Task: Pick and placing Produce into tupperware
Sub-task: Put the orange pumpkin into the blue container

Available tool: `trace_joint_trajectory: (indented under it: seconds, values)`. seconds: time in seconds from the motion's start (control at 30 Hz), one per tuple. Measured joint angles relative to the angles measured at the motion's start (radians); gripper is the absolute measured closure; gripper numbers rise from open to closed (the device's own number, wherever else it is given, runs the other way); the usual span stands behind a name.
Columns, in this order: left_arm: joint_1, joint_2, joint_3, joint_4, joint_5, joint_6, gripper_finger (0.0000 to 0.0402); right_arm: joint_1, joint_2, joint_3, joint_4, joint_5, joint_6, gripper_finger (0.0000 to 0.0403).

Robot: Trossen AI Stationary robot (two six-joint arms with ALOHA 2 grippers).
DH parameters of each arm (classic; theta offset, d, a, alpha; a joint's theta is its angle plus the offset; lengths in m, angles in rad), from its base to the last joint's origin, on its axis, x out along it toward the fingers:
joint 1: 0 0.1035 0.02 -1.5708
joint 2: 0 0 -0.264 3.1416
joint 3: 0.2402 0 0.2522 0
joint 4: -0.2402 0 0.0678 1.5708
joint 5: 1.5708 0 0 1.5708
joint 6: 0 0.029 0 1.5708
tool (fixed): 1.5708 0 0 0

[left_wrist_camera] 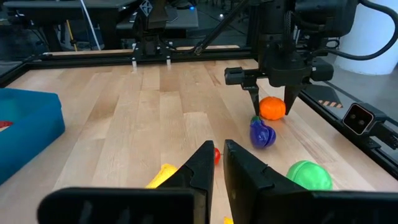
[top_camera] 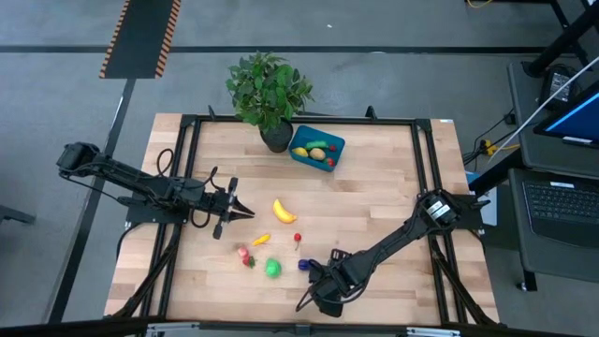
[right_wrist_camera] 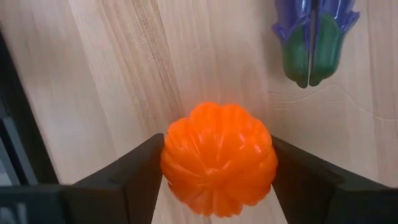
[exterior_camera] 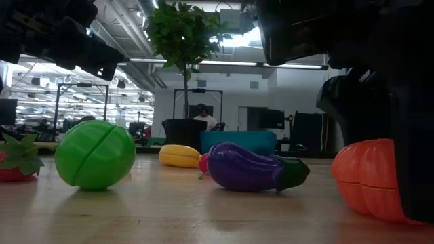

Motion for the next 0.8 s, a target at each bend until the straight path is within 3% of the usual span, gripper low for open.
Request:
trace_joint_trajectory:
  seconds: [0.5,0.8]
  values:
    - [0.000,0.000,0.000,0.000,0.000,0.000,0.0401,-0.007,-0.002,0.000,0.001,0.005,0.031,0.0152]
    - [0.000,0.000,0.000,0.000,0.000,0.000,0.0381,-0.018,-0.091,-0.002,-0.037,0.033,0.002,0.0152]
